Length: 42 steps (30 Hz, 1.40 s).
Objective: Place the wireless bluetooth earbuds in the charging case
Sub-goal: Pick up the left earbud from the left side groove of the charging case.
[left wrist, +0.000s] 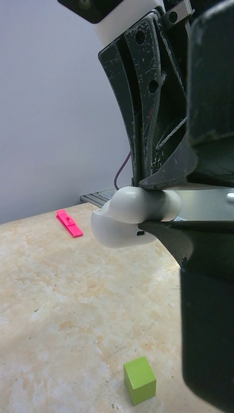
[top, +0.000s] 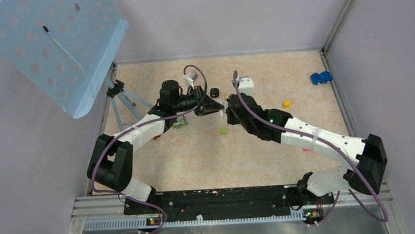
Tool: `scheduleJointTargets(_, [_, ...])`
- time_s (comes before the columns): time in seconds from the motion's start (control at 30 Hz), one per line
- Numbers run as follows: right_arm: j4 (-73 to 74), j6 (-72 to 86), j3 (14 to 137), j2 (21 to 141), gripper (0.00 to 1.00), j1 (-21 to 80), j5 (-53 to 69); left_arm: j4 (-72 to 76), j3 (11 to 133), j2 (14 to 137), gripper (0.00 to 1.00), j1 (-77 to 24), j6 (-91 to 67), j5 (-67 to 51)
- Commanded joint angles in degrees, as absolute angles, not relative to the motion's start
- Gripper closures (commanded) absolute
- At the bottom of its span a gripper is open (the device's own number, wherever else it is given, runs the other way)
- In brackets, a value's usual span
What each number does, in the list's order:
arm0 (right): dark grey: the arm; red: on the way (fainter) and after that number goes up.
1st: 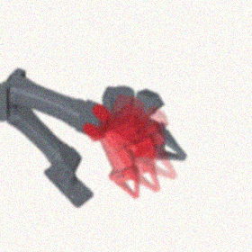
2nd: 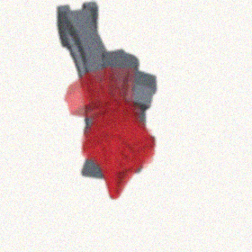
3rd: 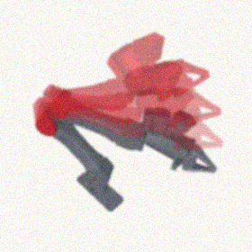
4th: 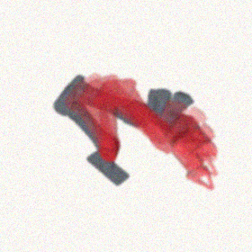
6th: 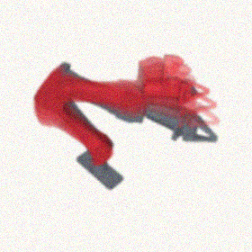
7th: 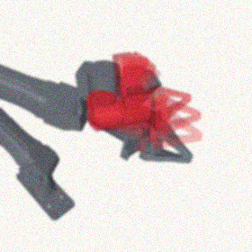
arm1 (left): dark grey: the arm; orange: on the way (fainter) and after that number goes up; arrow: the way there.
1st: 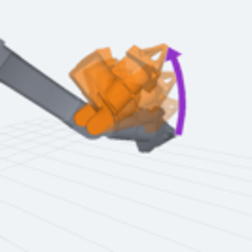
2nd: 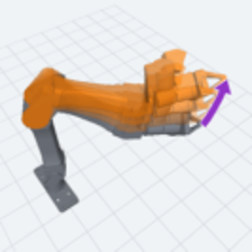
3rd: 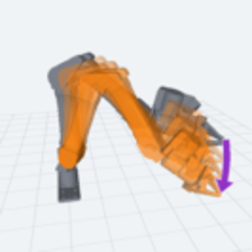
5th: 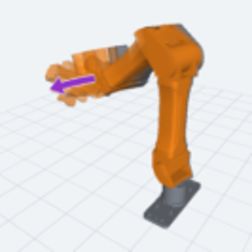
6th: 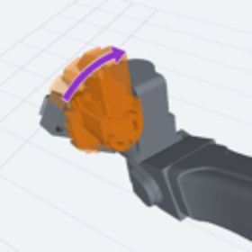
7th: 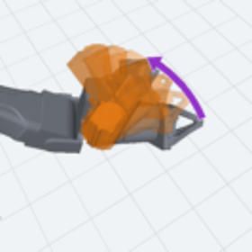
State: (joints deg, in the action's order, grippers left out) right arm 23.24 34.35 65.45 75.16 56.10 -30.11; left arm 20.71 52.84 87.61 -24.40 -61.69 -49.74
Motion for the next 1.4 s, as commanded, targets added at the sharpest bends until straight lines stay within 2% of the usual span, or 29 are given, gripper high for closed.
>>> scheduleJointTargets(0.0, [25.6, 36.2, 67.8, 75.9, 1.0, 56.5, -32.5, 22.6, 54.9, 84.8, 1.0, -24.5, -61.2, -49.9])
scheduleJointTargets(0.43, [25.9, 39.6, 67.1, 74.5, 1.0, 56.6, -35.2, 22.2, 55.4, 85.3, 1.0, -24.5, -61.4, -49.7])
scheduleJointTargets(1.0, [22.0, 37.9, 65.9, 74.4, 1.0, 56.9, -31.9, 22.7, 55.3, 85.2, 1.0, -24.5, -61.3, -50.1])
scheduleJointTargets(1.37, [23.8, 36.5, 67.3, 75.7, 1.0, 58.7, -35.4, 22.6, 55.2, 85.1, 1.0, -24.5, -61.1, -49.9])
